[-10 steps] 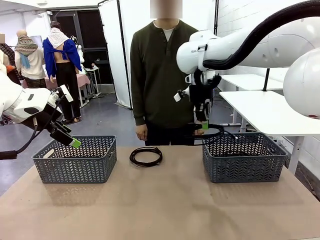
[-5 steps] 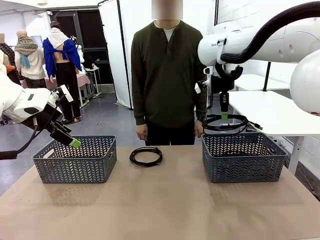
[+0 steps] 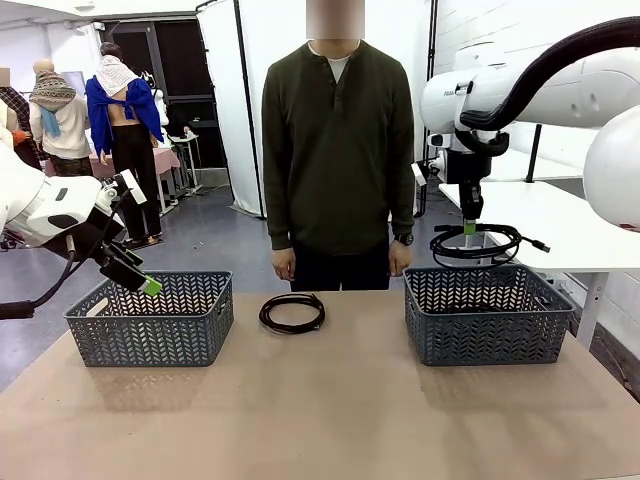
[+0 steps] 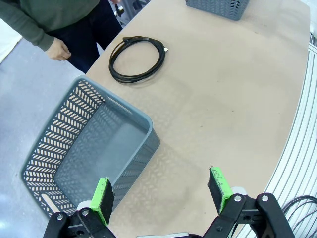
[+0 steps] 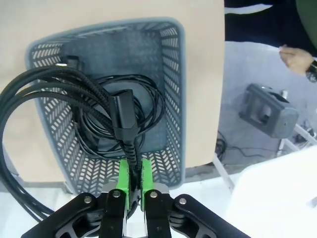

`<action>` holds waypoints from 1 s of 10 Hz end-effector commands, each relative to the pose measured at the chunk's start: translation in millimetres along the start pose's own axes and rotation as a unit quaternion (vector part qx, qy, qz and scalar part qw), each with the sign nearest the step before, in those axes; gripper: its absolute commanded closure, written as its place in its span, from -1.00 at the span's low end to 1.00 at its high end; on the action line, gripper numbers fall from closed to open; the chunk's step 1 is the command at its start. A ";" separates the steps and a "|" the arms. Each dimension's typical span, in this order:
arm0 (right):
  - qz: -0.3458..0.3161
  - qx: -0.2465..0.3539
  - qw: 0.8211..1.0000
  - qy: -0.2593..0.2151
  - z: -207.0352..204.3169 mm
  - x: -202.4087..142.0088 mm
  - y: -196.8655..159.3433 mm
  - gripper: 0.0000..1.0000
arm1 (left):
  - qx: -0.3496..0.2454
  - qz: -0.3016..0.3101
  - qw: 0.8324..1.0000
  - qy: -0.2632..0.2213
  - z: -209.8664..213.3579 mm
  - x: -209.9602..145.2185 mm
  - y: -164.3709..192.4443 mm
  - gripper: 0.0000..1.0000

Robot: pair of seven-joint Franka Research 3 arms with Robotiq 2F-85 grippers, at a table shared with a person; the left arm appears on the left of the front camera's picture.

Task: Organize the cables according to human instructions.
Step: Pick up a bundle of cables and place it in the basket indicated by the human.

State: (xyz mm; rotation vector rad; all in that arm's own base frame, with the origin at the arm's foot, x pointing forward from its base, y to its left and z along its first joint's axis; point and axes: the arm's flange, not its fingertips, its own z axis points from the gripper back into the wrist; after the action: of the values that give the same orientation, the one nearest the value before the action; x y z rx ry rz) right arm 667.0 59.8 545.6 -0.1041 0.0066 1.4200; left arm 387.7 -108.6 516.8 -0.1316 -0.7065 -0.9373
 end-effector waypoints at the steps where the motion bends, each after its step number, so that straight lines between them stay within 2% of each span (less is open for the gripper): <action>1: -0.009 -0.004 1.000 0.006 6.6 5.3 -11.1 1.00 | -0.006 -0.002 1.000 -0.004 -0.8 -2.1 2.6 -1.00; 2: 0.000 0.000 1.000 0.000 0.0 0.0 0.0 1.00 | -0.006 -0.002 1.000 -0.004 -0.8 -2.1 2.6 -1.00; 10: 0.000 0.000 1.000 0.000 0.0 0.0 0.0 1.00 | -0.006 -0.002 1.000 -0.004 -0.8 -2.1 2.6 -1.00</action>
State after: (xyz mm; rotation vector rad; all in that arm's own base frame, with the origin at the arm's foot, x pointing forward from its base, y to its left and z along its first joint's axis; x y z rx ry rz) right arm 670.1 60.1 544.7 -0.1028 0.0051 1.4191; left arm 387.7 -108.6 516.8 -0.1316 -0.7065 -0.9373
